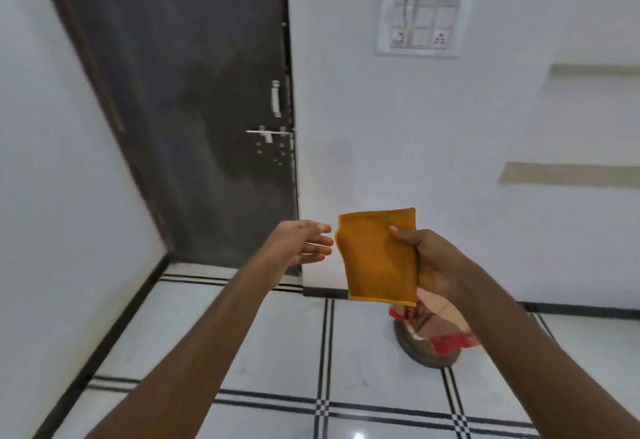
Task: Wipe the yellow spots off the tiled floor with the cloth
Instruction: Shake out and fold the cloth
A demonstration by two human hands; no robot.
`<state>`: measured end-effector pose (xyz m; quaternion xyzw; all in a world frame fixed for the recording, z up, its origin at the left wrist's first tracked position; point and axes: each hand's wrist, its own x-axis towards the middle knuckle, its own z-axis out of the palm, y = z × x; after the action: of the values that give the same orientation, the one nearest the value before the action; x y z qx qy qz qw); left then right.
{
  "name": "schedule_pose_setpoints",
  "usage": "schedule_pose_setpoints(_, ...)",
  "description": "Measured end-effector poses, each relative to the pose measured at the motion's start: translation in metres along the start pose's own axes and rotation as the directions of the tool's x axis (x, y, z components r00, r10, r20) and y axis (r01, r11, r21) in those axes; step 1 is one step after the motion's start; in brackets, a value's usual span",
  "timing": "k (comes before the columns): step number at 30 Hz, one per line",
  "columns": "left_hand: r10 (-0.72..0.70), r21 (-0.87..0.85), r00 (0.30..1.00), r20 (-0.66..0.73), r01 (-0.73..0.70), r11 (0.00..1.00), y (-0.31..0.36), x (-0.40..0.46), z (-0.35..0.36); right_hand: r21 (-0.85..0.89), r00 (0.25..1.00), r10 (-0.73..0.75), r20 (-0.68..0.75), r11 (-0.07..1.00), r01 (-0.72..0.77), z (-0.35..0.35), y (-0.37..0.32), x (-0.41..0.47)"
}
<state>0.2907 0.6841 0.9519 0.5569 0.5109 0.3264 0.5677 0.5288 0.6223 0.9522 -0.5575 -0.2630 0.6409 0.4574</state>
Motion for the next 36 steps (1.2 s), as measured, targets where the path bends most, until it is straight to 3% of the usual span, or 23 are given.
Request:
schedule_pose_setpoints(10,-0.044,-0.001,0.945,0.324,0.047,0.999,0.015,0.228,0.132,0.14,0.964,0.064,-0.258,0.99,-0.028,-0.15,-0.055,0.138)
schedule_pose_setpoints(17,-0.125,-0.029,0.916,0.381,0.147,0.989,-0.004,0.336,0.236,0.193,0.922,0.113,-0.369,0.98,-0.042,-0.251,-0.066,0.211)
schedule_pose_setpoints(22,-0.234,0.036,0.913,0.333,0.236,0.971,-0.045,0.398,0.313,0.186,0.911,0.167,-0.377,0.977,-0.102,-0.333,-0.061,0.277)
schedule_pose_setpoints(27,-0.373,0.02,0.903,0.213,0.378,0.926,-0.091,0.459,0.387,0.22,0.92,0.3,-0.254,0.944,-0.247,-0.428,-0.039,0.366)
schedule_pose_setpoints(36,-0.578,0.01,0.815,0.029,0.578,0.816,-0.207,0.541,0.474,0.215,0.879,0.45,-0.158,0.885,-0.414,-0.547,0.061,0.504)
